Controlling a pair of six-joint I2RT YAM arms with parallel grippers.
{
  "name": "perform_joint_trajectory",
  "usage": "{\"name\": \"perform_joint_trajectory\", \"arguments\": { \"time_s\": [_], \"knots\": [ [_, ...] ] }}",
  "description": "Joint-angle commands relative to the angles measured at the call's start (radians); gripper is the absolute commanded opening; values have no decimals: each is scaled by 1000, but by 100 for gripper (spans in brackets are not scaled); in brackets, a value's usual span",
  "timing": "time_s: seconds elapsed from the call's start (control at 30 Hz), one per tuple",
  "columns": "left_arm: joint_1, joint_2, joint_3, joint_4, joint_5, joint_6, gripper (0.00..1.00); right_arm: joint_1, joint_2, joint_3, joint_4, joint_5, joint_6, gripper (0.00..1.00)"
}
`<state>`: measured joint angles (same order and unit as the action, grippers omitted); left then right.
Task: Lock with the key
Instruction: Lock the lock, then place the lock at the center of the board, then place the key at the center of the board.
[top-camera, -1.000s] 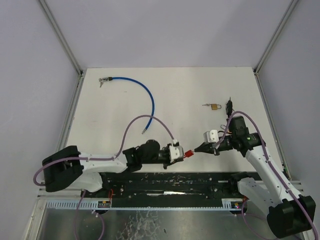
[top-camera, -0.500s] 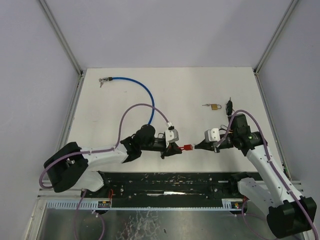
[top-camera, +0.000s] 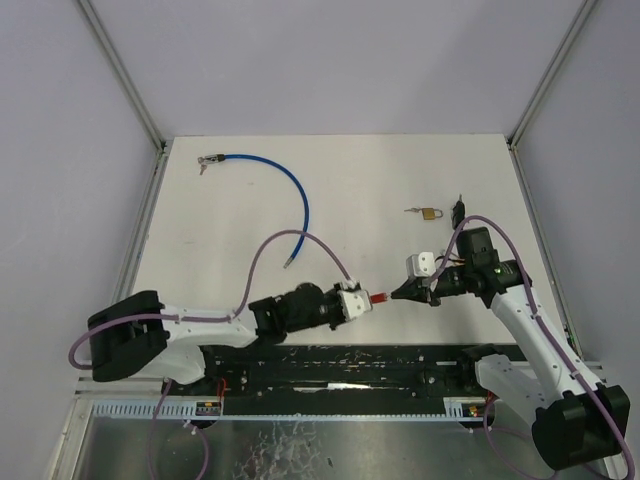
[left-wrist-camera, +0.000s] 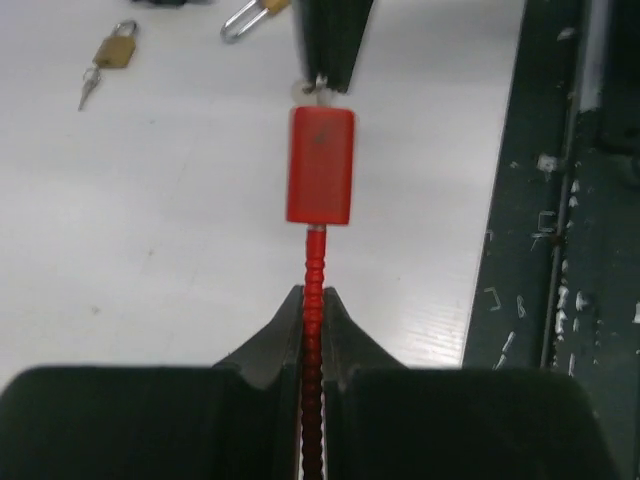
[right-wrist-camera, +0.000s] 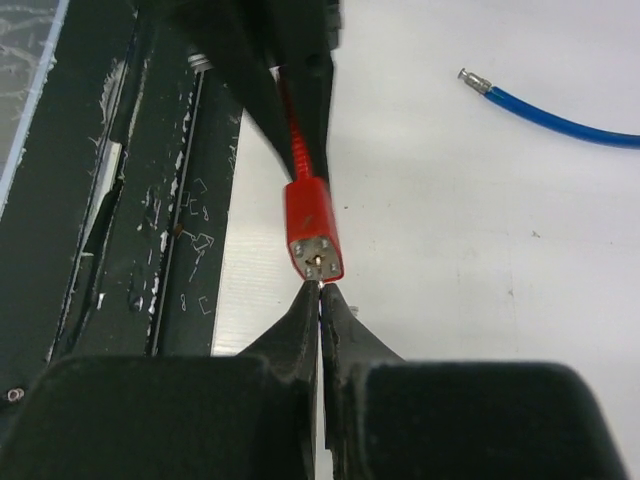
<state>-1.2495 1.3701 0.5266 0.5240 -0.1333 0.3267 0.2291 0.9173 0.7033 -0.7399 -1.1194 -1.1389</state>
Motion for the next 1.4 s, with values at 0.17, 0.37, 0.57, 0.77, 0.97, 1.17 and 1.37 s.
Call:
{"name": "perform_joint_trajectory", "arguments": {
  "time_s": [0.17, 0.37, 0.57, 0.77, 0.97, 1.17, 1.37],
  "knots": [
    [372, -92, -40, 59, 786, -328, 0, -18, -19, 24, 22, -38, 9, 0],
    [60, -86, -17, -89, -87, -11, 0, -27, -18, 28, 33, -32, 23, 0],
    [173, -187, -99, 26, 145, -144, 0, -85, -39, 15, 141, 7, 186, 0],
    [260, -152, -114, 171, 310, -359, 0, -114, -45, -18, 347, 147, 445, 0],
    [344, 38, -27, 247, 327, -633, 0, -120, 23, -52, 506, 311, 598, 0],
    [495, 292, 210, 132, 349, -860, 0, -120, 171, -46, 741, 403, 897, 0],
    [536, 543, 603, -259, 161, -898, 0, -119, 480, 183, 787, 395, 1049, 0]
  ]
}}
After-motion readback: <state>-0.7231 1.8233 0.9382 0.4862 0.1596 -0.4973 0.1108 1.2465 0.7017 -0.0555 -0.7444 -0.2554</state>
